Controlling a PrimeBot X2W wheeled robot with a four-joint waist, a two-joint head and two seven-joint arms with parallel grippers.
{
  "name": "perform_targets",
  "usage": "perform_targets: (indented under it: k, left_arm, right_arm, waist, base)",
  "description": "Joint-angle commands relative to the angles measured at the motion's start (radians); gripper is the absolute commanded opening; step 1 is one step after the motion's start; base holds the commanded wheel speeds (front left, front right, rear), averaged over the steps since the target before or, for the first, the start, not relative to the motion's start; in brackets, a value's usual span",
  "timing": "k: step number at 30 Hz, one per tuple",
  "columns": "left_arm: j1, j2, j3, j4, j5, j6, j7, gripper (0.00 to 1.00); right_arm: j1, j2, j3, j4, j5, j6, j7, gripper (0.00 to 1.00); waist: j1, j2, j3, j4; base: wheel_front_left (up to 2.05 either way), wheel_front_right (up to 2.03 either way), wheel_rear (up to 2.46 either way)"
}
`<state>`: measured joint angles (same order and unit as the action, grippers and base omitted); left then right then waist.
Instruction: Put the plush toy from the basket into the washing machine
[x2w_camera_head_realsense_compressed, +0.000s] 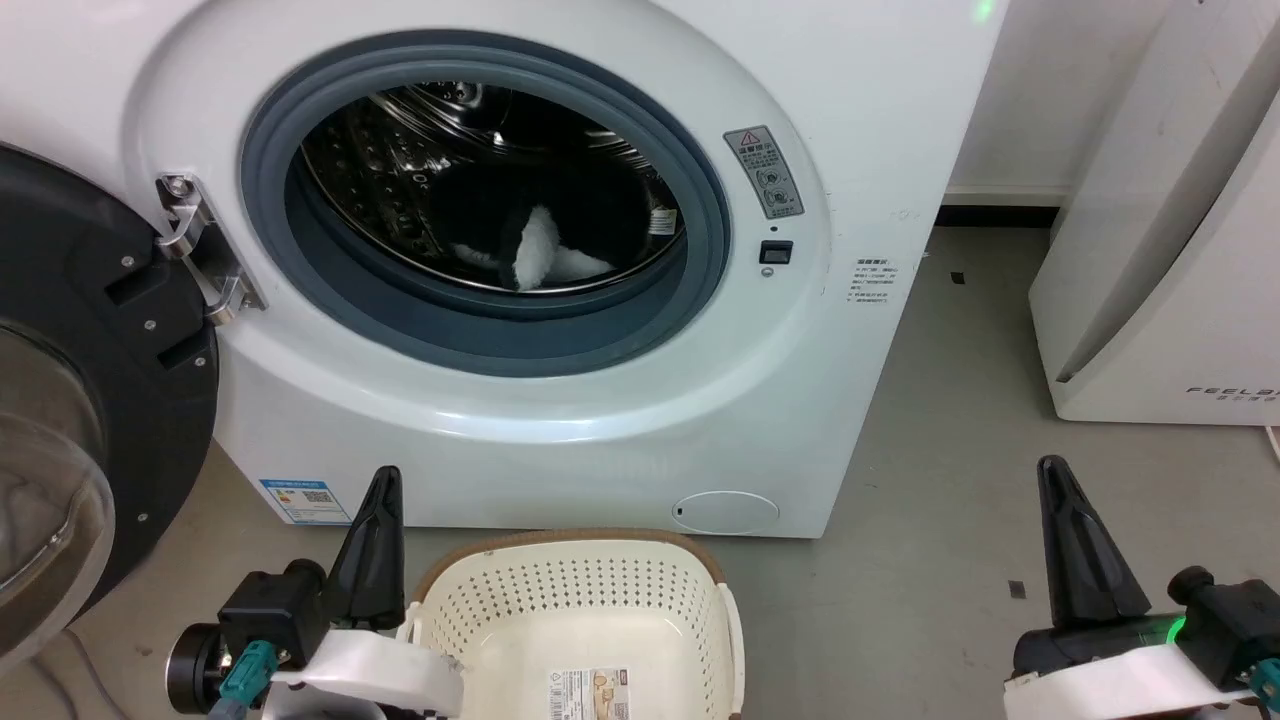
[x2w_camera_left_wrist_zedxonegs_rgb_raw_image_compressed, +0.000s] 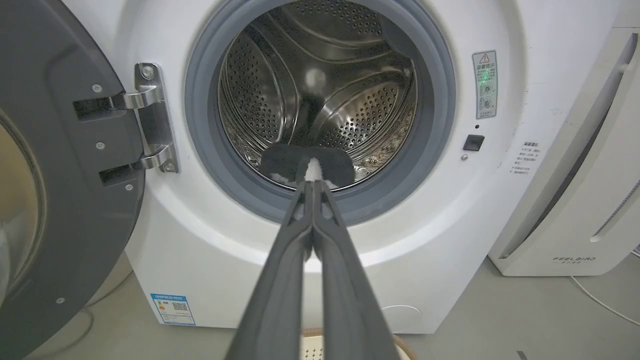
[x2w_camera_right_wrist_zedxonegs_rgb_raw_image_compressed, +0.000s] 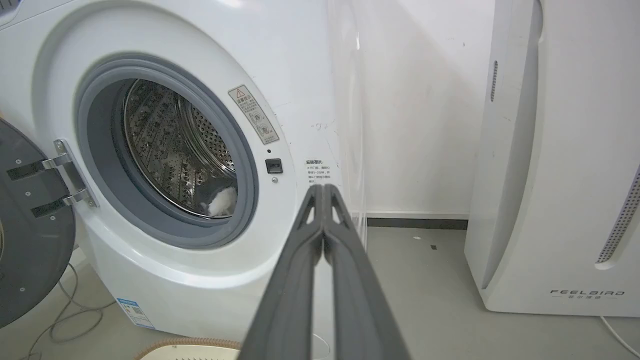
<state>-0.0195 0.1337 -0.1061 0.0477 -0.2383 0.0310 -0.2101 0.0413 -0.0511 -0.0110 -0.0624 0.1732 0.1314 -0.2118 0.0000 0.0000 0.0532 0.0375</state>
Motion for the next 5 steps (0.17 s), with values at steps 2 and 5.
perform_targets:
  k: [2, 5]
  left_arm:
    - [0.004, -0.008, 0.010, -0.008, 0.019, -0.006, 0.012, 0.00]
    - [0.005, -0.011, 0.013, -0.009, 0.026, -0.007, 0.018, 0.00]
  right_arm:
    - [-0.009, 0.000, 0.002, 0.007, -0.015, 0.000, 0.013, 0.00]
    - [-0.010, 0.000, 0.003, 0.008, -0.020, 0.000, 0.019, 0.00]
  waist:
    - [0.0000, 0.0000, -0.002, -0.001]
    - [0.0000, 0.0000, -0.004, -0.003]
  base:
    - [0.00, 0.00, 0.00]
    - [0.00, 0.00, 0.00]
